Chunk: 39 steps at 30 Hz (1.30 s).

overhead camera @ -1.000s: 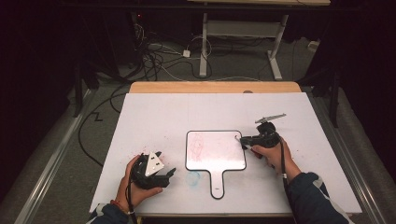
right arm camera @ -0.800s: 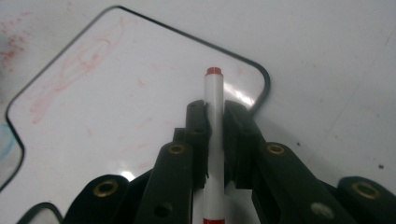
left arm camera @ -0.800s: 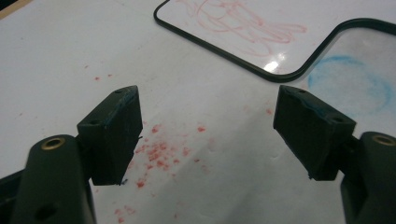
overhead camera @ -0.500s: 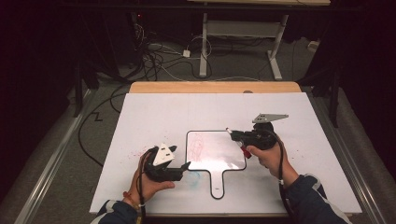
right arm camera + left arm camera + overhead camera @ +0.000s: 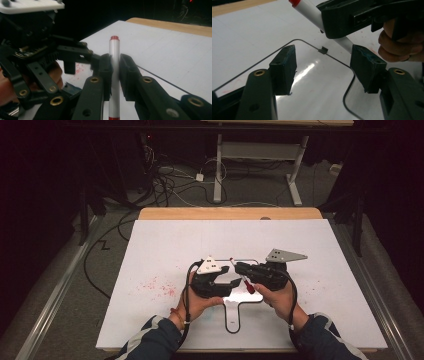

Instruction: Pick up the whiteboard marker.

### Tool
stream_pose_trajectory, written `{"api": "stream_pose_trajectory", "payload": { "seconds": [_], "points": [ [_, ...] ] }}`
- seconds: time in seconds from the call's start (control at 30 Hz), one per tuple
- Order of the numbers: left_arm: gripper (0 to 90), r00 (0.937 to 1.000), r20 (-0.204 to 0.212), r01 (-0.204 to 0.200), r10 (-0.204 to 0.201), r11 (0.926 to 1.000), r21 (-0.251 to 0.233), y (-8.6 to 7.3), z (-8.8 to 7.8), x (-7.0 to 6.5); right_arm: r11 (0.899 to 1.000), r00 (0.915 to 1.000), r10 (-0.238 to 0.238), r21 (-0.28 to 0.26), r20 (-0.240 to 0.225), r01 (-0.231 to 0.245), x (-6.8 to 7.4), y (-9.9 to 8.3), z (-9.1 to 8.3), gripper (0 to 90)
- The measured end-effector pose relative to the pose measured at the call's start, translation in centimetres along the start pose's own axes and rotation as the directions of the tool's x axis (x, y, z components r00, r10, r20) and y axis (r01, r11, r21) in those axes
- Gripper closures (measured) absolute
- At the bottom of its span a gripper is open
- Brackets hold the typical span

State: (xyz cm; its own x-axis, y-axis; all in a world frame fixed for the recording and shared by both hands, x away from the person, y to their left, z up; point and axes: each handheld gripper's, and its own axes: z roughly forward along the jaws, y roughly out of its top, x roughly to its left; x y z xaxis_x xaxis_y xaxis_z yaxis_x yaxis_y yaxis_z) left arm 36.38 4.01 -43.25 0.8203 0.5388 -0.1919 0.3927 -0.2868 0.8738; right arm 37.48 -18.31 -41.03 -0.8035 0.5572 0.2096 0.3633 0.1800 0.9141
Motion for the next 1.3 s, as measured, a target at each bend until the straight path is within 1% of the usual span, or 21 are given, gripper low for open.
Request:
{"api": "stream_pose_trajectory", "payload": {
  "seconds": [0.03, 0.1, 0.13, 0.17, 0.27, 0.4, 0.5, 0.57, 0.6, 0.73, 0.87, 0.9, 0.93, 1.0, 1.07, 1.1, 1.13, 1.17, 1.2, 1.23, 1.3],
  "points": [
    [37.4, 0.9998, 0.019, 0.001, 0.000, 1.0000, -0.004, 0.0, 0.4, 0.0, 1.000, 1.0000, 0.005, -0.013, -0.003, -0.005, 0.0, 0.0, -0.1, 81.5],
    [40.0, 0.9997, 0.023, -0.007, 0.007, 0.9999, -0.007, 0.1, 1.0, -0.2, 1.000, 1.0000, 0.000, -0.016, -0.001, 0.000, 0.0, -0.1, -0.2, 81.5],
    [42.7, 0.9995, 0.029, -0.010, 0.011, 0.9999, -0.006, 0.2, 1.2, -0.2, 1.000, 0.9999, 0.002, -0.015, -0.012, -0.002, 0.0, -0.2, -0.3, 81.5],
    [43.7, 0.9991, 0.042, -0.009, 0.009, 0.9999, -0.011, 0.2, 1.4, -0.2, 1.000, 1.0000, 0.005, -0.018, -0.008, -0.006, 0.0, -0.3, -0.3, 81.5],
    [53.5, 0.9978, 0.057, -0.033, 0.034, 0.9991, -0.028, 0.3, 1.3, -0.1, 1.000, 1.0000, -0.006, -0.014, 0.000, 0.006, 0.0, -0.2, -0.5, 81.5],
    [64.7, 0.9972, 0.050, -0.054, 0.056, 0.9981, -0.028, 0.4, 1.1, -0.1, 1.000, 0.9998, -0.019, -0.013, 0.000, 0.019, 0.1, -0.2, -0.6, 81.5],
    [69.0, 0.9967, 0.025, -0.076, 0.077, 0.9969, -0.017, 0.4, 1.0, -0.1, 1.000, 0.9995, -0.030, -0.008, 0.008, 0.030, 0.3, -0.2, -0.6, 81.5],
    [70.8, 0.9966, 0.024, -0.078, 0.078, 0.9968, -0.017, 0.4, 1.0, -0.1, 0.999, 0.9990, -0.041, -0.007, 0.014, 0.042, 0.4, -0.2, -0.6, 81.5],
    [73.9, 0.9962, 0.013, -0.086, 0.086, 0.9962, -0.010, 0.4, 1.0, -0.1, 0.998, 0.9978, -0.059, -0.006, 0.028, 0.060, 0.7, -0.1, -0.5, 81.5],
    [77.6, 0.9958, -0.004, -0.091, 0.091, 0.9958, -0.007, 0.4, 0.9, 0.0, 0.997, 0.9966, -0.073, -0.005, 0.039, 0.073, 0.8, -0.1, -0.5, 81.5],
    [78.4, 0.9911, -0.024, -0.131, 0.131, 0.9912, -0.019, 0.4, 0.7, 0.0, 0.995, 0.9936, -0.097, -0.013, 0.057, 0.098, 1.2, 0.1, -0.6, 81.1],
    [78.4, 0.9883, -0.020, -0.152, 0.151, 0.9882, -0.020, 0.5, 0.7, 0.1, 0.994, 0.9922, -0.107, -0.008, 0.064, 0.108, 1.3, 0.1, -0.7, 77.6],
    [78.4, 0.9865, -0.029, -0.162, 0.161, 0.9866, -0.022, 0.5, 0.7, 0.1, 0.994, 0.9909, -0.113, -0.003, 0.073, 0.114, 1.4, 0.1, -0.6, 72.3],
    [78.5, 0.9851, -0.032, -0.170, 0.169, 0.9852, -0.024, 0.5, 0.7, 0.5, 0.994, 0.9909, -0.112, -0.002, 0.075, 0.112, 1.4, 0.1, -0.7, 69.0],
    [78.4, 0.9852, -0.035, -0.169, 0.168, 0.9853, -0.027, 0.4, 0.6, 0.9, 0.994, 0.9910, -0.107, -0.007, 0.081, 0.108, 1.4, 0.1, -1.0, 61.0],
    [78.4, 0.9869, -0.009, -0.161, 0.161, 0.9856, -0.051, 0.1, 0.3, 1.8, 0.995, 0.9913, -0.102, -0.008, 0.083, 0.103, 1.3, 0.1, -1.3, 57.6],
    [78.4, 0.9869, -0.009, -0.161, 0.161, 0.9856, -0.051, 0.1, 0.3, 1.8, 0.995, 0.9913, -0.102, -0.008, 0.083, 0.103, 1.3, 0.1, -1.3, 57.6],
    [78.4, 0.9847, -0.024, -0.173, 0.172, 0.9836, -0.049, -0.1, 0.2, 2.2, 0.992, 0.9882, -0.126, 0.010, 0.088, 0.125, 1.1, 0.1, -1.9, 50.2],
    [78.4, 0.9822, -0.039, -0.186, 0.184, 0.9816, -0.044, -0.3, 0.1, 2.6, 0.992, 0.9882, -0.126, 0.010, 0.088, 0.125, 1.1, 0.1, -1.9, 50.2],
    [78.4, 0.9833, -0.036, -0.180, 0.178, 0.9822, -0.053, -0.5, 0.0, 3.1, 0.985, 0.9819, -0.166, 0.049, 0.090, 0.163, 1.0, -0.1, -2.5, 48.1],
    [78.5, 0.9847, -0.063, -0.166, 0.162, 0.9845, -0.056, -0.8, -0.3, 4.1, 0.974, 0.9697, -0.221, 0.082, 0.105, 0.213, 1.0, -0.5, -3.3, 47.4]
  ]
}}
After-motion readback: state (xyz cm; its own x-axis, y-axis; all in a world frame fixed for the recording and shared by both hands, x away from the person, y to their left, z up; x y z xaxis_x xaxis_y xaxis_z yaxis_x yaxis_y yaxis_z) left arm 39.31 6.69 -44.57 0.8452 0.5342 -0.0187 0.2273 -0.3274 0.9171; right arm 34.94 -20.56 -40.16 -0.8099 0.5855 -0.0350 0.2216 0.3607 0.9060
